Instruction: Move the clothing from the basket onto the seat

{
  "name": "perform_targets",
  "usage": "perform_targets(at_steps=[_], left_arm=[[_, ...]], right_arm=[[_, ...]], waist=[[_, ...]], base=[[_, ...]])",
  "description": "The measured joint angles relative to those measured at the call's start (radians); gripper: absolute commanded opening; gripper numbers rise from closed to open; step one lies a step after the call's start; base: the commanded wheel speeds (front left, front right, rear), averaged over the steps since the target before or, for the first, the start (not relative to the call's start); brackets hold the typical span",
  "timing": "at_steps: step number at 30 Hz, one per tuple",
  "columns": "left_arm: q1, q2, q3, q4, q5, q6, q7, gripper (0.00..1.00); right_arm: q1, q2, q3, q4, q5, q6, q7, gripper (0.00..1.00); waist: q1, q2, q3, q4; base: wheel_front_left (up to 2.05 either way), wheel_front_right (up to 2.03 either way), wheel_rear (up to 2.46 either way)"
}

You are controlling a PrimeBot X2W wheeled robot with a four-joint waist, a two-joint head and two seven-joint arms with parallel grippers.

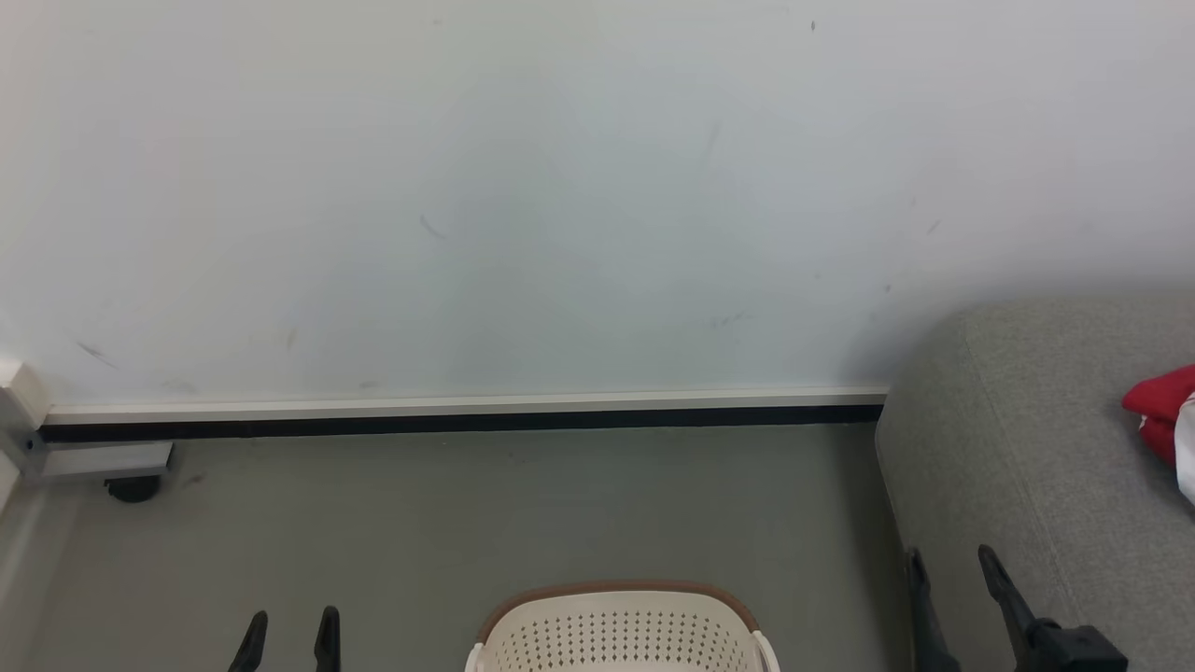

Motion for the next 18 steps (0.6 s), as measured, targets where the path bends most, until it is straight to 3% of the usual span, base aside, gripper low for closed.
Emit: perform_targets(at_steps=[7,18], left_arm=[[0.018,-0.049,0.062,0.032,0.048,-0.072,0.000,1.00],[0.034,-0.093,0.113,0.058,0.078,-0.107,0.000,1.00]], right_arm=[[0.055,0.003,-0.007,0.000,-0.045,0.000,-0.001,1.00],[0.063,0.004,0.004,0.000,-0.068,0.000,0.001,1.00]], waist=[[0.0000,-0.0001,0.001,0.004],[0.0000,0.0000,-0.011,0.000]], base=[[0.00,0.00,0.00],[0.00,0.00,0.00]])
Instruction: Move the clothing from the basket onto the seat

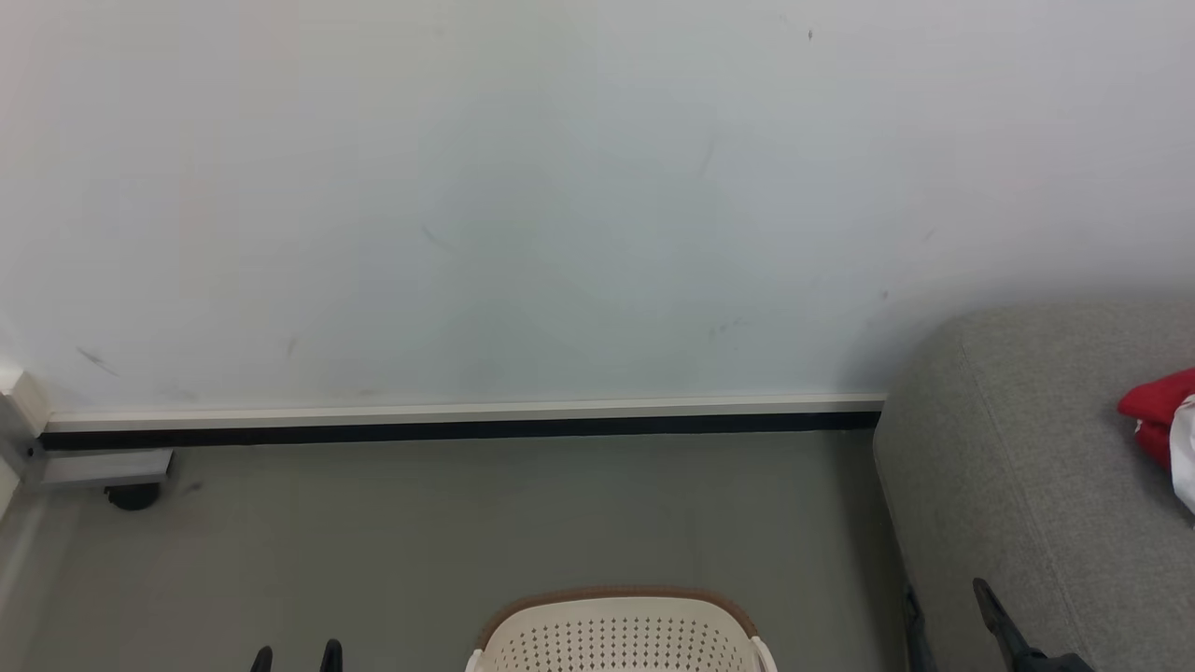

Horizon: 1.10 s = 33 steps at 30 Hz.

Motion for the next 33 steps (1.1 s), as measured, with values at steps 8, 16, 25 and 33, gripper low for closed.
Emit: perform_targets(at_steps=[8,16,25,33], left_arm=[[0.003,-0.007,0.004,0.006,0.006,-0.009,0.000,1.00],[0.003,-0.009,0.004,0.010,0.009,-0.010,0.000,1.00],[0.002,-0.009,-0.007,0.014,0.001,-0.009,0.000,1.00],[0.005,-0.011,-0.011,0.043,-0.002,-0.009,0.006,0.00]], right_arm=[[-0.005,0.001,-0.001,-0.001,-0.007,0.000,-0.003,1.00],[-0.004,0.001,-0.006,-0.003,-0.008,0.000,-0.007,1.00],[0.001,0.001,0.001,-0.008,-0.005,0.000,-0.005,1.00],[0.015,0.001,0.002,0.016,-0.003,0.000,-0.001,0.00]], waist=[[0.0000,0.0000,-0.005,-0.001],[0.0000,0.0000,-0.003,-0.001],[0.0000,0.0001,0.006,0.003],[0.0001,0.0000,0.009,0.004]], base=[[0.00,0.00,0.00],[0.00,0.00,0.00],[0.00,0.00,0.00],[0.00,0.00,0.00]])
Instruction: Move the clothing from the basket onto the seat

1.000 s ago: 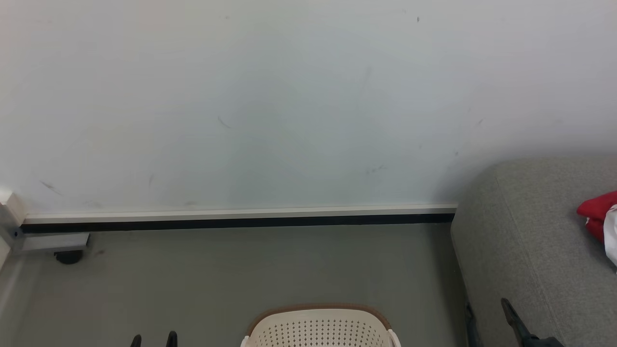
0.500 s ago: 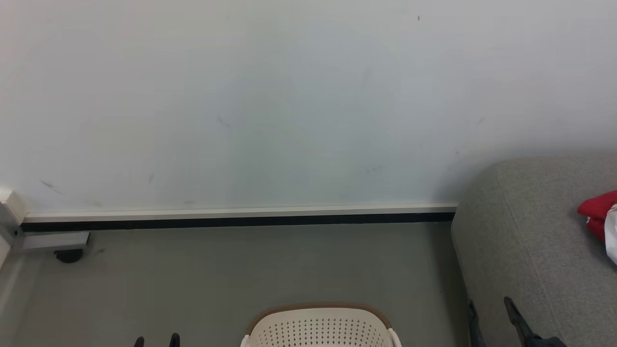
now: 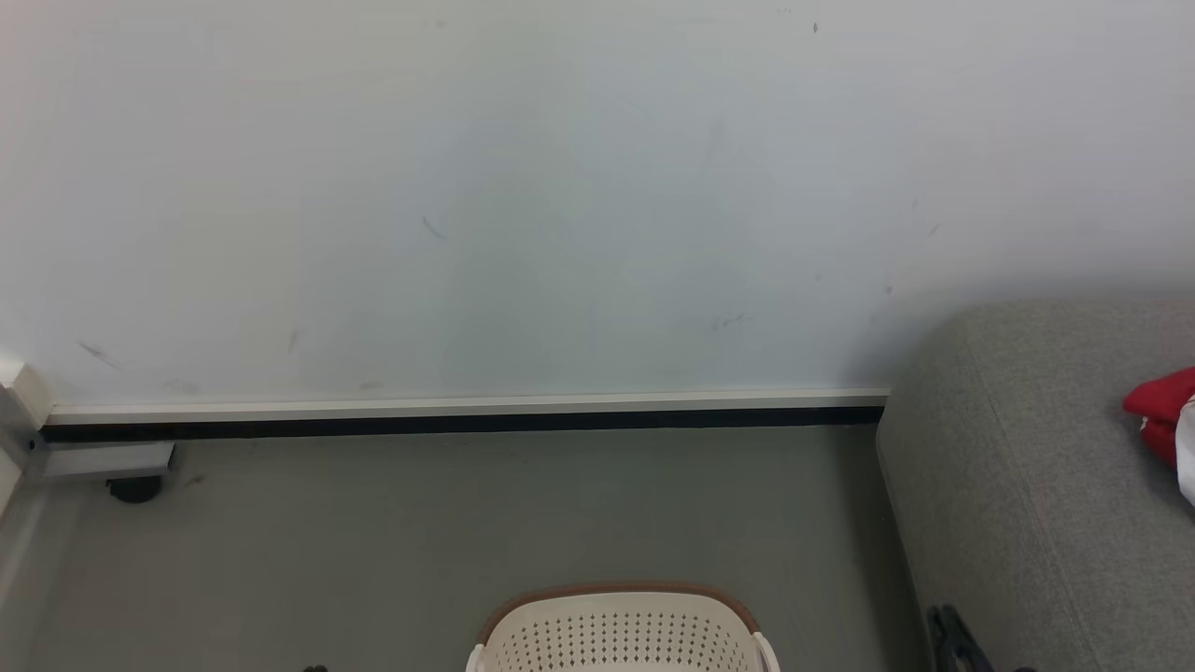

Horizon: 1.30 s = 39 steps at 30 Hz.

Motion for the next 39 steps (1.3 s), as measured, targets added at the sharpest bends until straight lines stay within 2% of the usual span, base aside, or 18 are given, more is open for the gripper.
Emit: perform_targets(at_steps=[4,10,39], left_arm=[[0.000,0.000,-0.003,0.029,-0.021,0.000,0.009,0.00],[-0.009,0.000,-0.014,0.041,-0.151,0.000,0.036,0.00],[-0.104,-0.001,-0.052,0.067,-0.588,0.010,0.123,0.00]], right_arm=[[0.016,0.000,-0.002,0.026,0.026,0.000,0.003,0.00],[0.017,-0.008,-0.023,0.022,0.195,0.000,0.027,0.00],[0.015,-0.081,-0.061,-0.012,0.790,0.000,0.063,0.00]], waist=[[0.0000,0.0000,0.001,-0.001],[0.0001,0.0000,0.007,-0.006],[0.0001,0.0001,0.028,-0.027]], base=[[0.00,0.00,0.00],[0.00,0.00,0.00],[0.00,0.00,0.00]])
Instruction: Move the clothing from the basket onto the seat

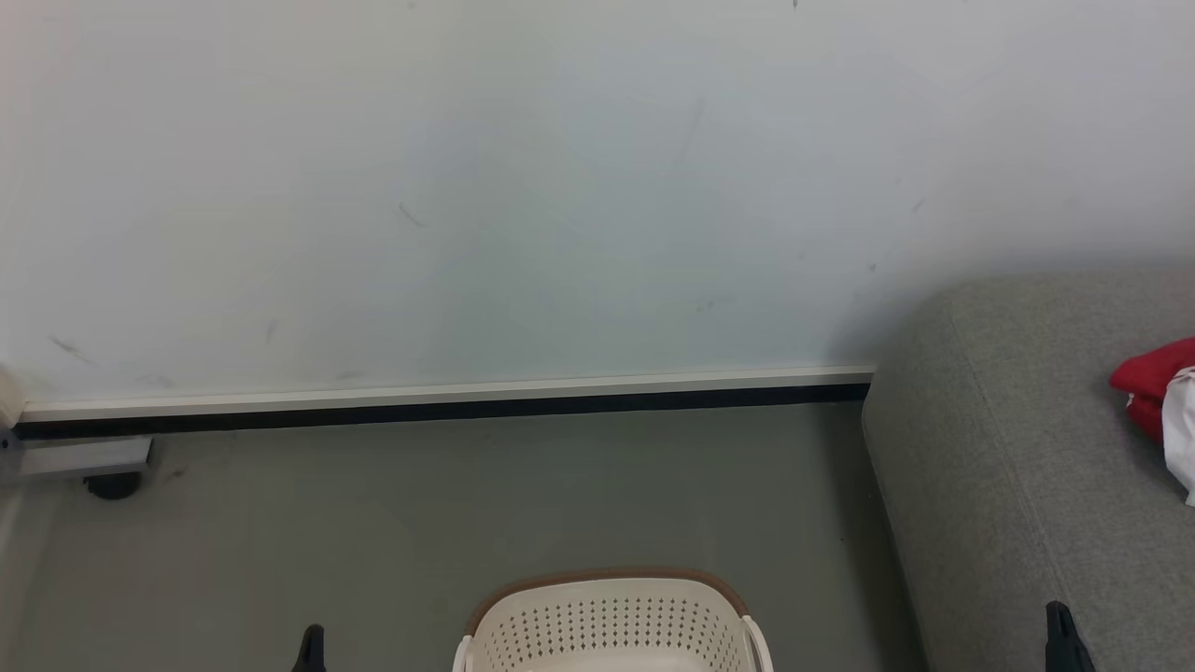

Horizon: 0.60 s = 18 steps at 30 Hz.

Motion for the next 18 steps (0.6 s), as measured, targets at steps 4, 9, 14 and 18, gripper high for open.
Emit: perform_targets(at_steps=[4,9,14,18], left_arm=[[-0.006,0.000,-0.003,0.002,-0.051,0.000,0.009,0.00],[-0.027,0.000,-0.008,0.006,-0.114,0.002,0.022,0.00],[-0.033,0.000,-0.015,0.012,-0.173,0.005,0.036,0.00],[-0.047,0.000,-0.020,0.014,-0.214,0.005,0.044,0.00]], right_arm=[[0.000,-0.013,-0.001,-0.005,0.073,0.000,0.000,0.00],[0.000,-0.030,-0.001,-0.010,0.164,0.000,0.000,0.00],[-0.001,-0.047,0.000,-0.019,0.251,0.000,0.000,0.00],[-0.001,-0.060,0.001,-0.026,0.318,0.000,-0.001,0.00]], waist=[[0.0000,0.0000,0.003,-0.003],[0.0000,0.0000,0.007,-0.007],[0.0000,0.0000,0.011,-0.010],[0.0000,0.0000,0.014,-0.013]], base=[[0.00,0.00,0.00],[0.00,0.00,0.00],[0.00,0.00,0.00],[0.00,0.00,0.00]])
